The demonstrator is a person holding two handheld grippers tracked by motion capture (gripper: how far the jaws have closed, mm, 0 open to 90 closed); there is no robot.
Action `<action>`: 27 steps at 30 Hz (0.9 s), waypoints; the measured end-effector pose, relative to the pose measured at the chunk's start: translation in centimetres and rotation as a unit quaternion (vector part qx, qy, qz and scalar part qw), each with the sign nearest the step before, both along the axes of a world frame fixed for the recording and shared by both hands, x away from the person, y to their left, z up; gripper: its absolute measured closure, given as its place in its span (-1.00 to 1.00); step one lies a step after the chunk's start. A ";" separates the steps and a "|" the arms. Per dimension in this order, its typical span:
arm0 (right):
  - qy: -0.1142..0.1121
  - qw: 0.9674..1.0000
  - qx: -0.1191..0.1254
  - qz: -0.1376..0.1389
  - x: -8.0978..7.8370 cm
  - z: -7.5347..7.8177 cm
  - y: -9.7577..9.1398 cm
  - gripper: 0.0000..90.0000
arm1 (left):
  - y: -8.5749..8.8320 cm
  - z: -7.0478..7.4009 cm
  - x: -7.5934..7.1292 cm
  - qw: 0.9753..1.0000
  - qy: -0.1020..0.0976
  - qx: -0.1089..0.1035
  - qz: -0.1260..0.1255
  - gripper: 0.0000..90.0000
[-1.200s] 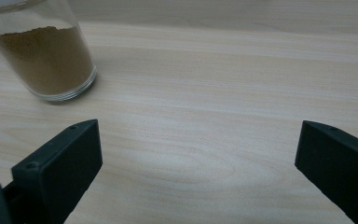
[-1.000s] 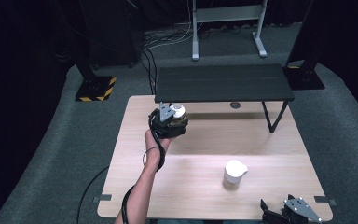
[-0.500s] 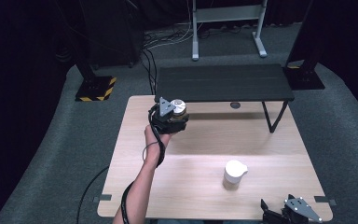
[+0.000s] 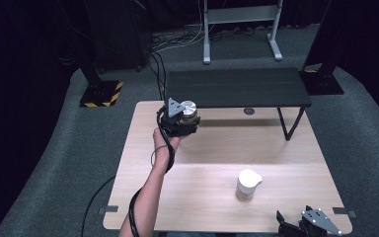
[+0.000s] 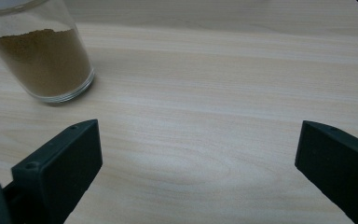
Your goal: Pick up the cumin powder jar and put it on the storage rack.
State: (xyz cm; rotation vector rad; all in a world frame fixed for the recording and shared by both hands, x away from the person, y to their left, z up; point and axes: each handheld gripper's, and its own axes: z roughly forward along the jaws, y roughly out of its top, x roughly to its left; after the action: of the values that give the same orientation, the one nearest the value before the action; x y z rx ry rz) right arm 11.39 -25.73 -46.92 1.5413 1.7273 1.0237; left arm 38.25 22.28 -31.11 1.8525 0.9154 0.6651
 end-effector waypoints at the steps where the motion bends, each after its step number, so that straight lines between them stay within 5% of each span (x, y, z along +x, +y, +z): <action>1: 0.000 1.000 0.000 0.000 0.0 0.0 0.0 -1.00 | 0.0 0.1 0.0 1.000 0.000 0.000 0.000 -0.32; 27: 0.000 1.000 0.002 0.004 -0.3 -0.3 -0.2 -1.00 | 0.1 1.7 0.8 1.000 -0.003 -0.003 0.000 -0.32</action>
State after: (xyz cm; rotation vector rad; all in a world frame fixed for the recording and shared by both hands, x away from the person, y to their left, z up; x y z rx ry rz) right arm 11.12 -25.94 -47.25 1.5389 1.7338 1.0308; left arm 39.07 22.42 -29.40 1.8444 0.9117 0.6668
